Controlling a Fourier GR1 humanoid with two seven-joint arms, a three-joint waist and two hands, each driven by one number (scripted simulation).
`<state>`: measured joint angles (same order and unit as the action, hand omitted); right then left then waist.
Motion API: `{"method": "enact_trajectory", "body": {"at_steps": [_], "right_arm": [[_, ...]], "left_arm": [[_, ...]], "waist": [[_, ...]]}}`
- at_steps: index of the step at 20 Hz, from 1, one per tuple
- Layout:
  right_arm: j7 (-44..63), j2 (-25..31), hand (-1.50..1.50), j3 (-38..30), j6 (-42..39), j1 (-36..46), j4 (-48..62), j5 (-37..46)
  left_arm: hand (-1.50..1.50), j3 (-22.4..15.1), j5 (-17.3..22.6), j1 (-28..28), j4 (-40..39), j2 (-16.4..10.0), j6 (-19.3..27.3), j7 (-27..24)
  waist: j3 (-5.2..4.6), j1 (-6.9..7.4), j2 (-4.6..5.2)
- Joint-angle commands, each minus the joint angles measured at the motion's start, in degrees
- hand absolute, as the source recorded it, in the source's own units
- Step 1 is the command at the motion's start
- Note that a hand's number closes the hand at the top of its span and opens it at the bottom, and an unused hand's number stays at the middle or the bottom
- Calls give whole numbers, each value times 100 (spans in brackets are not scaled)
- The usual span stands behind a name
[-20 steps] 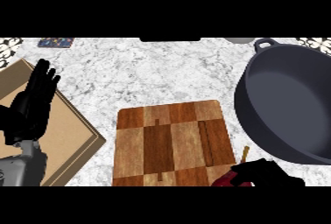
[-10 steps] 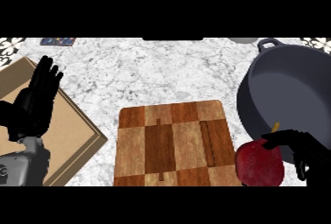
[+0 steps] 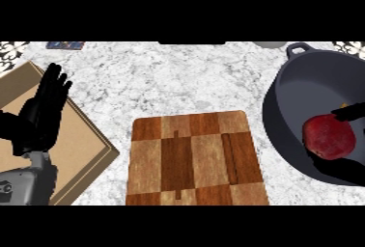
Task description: Pick the pear from the cutting board and place it in the pot
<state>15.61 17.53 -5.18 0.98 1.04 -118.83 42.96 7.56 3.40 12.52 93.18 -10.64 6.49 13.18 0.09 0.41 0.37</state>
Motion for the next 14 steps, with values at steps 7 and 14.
{"method": "enact_trajectory", "body": {"at_steps": [7, 14], "right_arm": [[-1654, 547, 150, -646, 894, 1253, 3427, 347], [-1815, 413, -150, -957, 528, 1906, 5340, -296]], "left_arm": [[0, 121, 70, -242, 139, -121, -179, -70], [0, 33, 117, 3, 98, -34, -208, -35]], "waist": [[-5, 40, -22], [2, 111, 12]]}}
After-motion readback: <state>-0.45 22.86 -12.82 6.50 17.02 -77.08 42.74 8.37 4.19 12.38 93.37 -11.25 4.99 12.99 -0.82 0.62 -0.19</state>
